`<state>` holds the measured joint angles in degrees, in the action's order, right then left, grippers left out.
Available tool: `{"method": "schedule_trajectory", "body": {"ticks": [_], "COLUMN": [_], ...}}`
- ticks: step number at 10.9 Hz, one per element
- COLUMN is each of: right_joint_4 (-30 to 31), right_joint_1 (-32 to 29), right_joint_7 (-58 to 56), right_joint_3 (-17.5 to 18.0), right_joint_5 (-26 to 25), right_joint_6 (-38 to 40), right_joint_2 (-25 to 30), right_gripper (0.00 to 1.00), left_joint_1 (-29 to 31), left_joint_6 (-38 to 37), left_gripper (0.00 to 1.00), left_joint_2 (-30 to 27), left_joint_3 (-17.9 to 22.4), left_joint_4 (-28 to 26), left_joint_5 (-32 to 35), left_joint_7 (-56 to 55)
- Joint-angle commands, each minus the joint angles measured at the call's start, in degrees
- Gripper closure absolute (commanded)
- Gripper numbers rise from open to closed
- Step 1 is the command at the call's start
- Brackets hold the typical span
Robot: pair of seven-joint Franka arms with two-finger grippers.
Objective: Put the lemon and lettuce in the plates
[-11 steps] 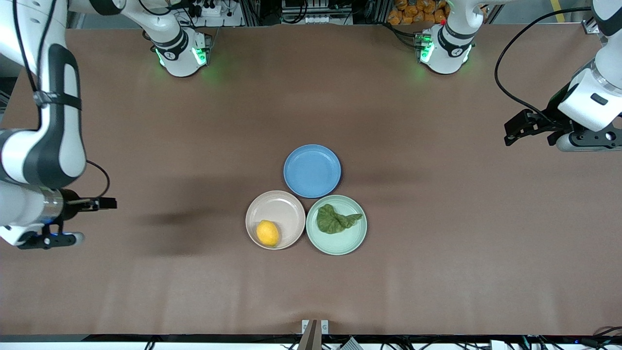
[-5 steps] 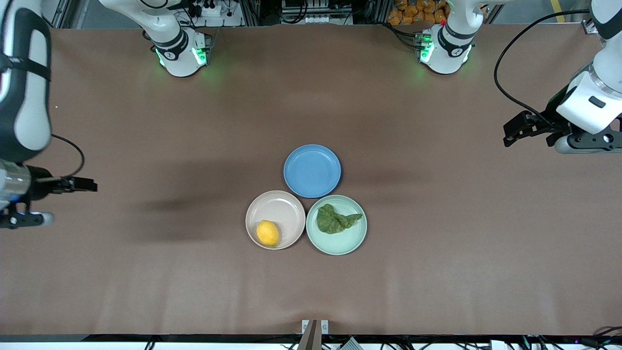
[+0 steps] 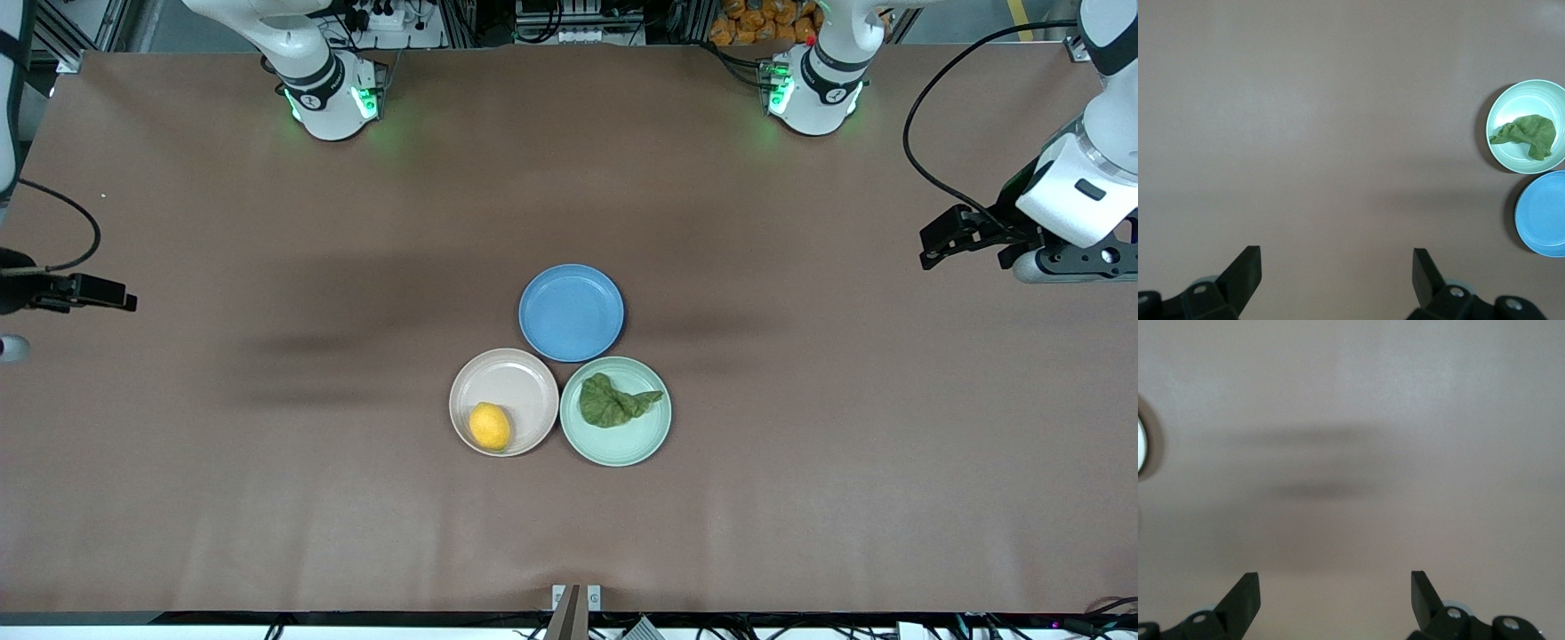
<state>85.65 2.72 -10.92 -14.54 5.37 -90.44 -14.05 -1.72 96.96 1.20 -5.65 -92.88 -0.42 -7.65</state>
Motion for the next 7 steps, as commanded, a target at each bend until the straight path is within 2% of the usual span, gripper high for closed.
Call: {"method": "schedule_trajectory", "body": {"ticks": [1,2,5,7], "right_joint_4": [4.44,4.26,3.21,0.23], "right_joint_1": [-7.88,-8.43,-8.08,-8.08], "right_joint_7": [8.96,12.03,12.94,12.85], "right_joint_3": [12.91,15.05,16.21,16.12], "right_joint_5": [-5.43,-6.24,-6.25,-6.25], "right_joint_6": [-0.61,-0.53,-0.27,2.54], "right_joint_2": [5.43,5.79,7.63,8.07], "right_gripper": [0.00,0.00,0.00,0.00], "left_joint_1": [-0.04,-0.04,0.14,0.31], "left_joint_6": [-0.45,-0.54,-0.54,-0.54], "left_gripper": [0.00,0.00,0.00,0.00], "left_joint_2": [-0.14,-0.23,-0.41,-0.50], "left_joint_3": [-0.07,-0.07,-0.07,-0.07], "left_joint_4": [0.33,0.33,0.33,0.33], "left_joint_5": [1.30,1.30,1.30,1.30], "left_joint_7": [1.15,1.15,1.41,1.41]}}
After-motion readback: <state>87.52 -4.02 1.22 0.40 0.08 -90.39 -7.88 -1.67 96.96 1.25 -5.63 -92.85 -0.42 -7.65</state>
